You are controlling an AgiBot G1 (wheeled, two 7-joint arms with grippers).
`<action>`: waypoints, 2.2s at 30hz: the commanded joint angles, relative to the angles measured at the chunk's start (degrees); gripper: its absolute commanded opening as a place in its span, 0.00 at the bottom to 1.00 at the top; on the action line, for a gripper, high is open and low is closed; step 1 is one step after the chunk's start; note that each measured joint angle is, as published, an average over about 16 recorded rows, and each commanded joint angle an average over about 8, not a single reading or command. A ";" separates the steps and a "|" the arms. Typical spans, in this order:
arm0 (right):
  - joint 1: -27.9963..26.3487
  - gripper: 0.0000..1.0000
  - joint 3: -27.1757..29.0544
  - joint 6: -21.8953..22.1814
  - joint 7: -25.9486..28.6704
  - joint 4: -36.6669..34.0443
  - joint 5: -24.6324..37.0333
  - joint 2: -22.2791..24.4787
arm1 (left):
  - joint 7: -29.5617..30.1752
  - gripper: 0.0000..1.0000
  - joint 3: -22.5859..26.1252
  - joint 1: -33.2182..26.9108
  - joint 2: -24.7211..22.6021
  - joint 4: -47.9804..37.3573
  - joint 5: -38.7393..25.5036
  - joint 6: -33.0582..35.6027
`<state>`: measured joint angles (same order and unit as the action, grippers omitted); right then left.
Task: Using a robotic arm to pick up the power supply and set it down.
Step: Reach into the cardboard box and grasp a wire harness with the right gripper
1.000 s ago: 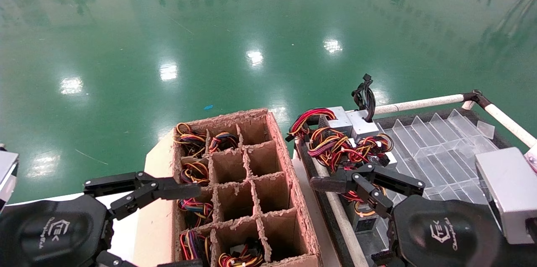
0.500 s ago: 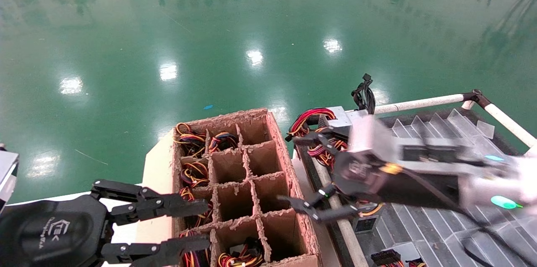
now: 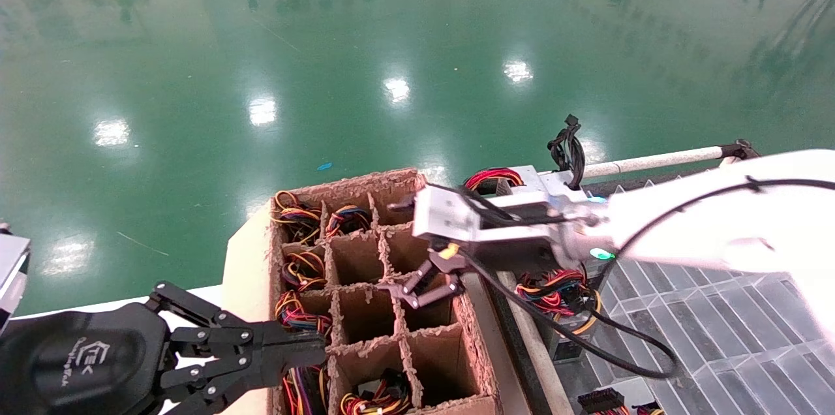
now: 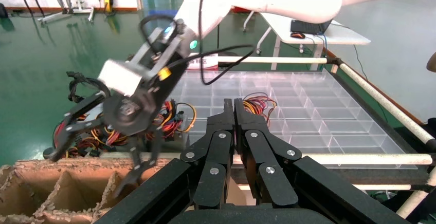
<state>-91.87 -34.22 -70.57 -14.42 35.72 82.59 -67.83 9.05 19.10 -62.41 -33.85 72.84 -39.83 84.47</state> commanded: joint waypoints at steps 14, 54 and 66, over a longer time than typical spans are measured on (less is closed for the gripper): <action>-5.17 1.00 -3.06 10.69 -17.20 -17.24 2.22 -10.36 | -0.01 0.00 0.02 0.00 0.01 0.00 0.01 -0.01; -2.13 1.00 -33.45 39.91 -24.82 -1.77 -13.28 -10.66 | -0.03 0.00 0.06 -0.02 0.03 0.00 0.04 -0.03; -2.57 0.00 -38.39 43.88 -25.78 -0.74 -16.47 -10.60 | -0.04 0.00 0.08 -0.02 0.03 0.00 0.05 -0.03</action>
<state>-94.33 -72.16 -27.74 -39.37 34.93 65.13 -78.42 9.01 19.17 -62.43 -33.81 72.84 -39.78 84.43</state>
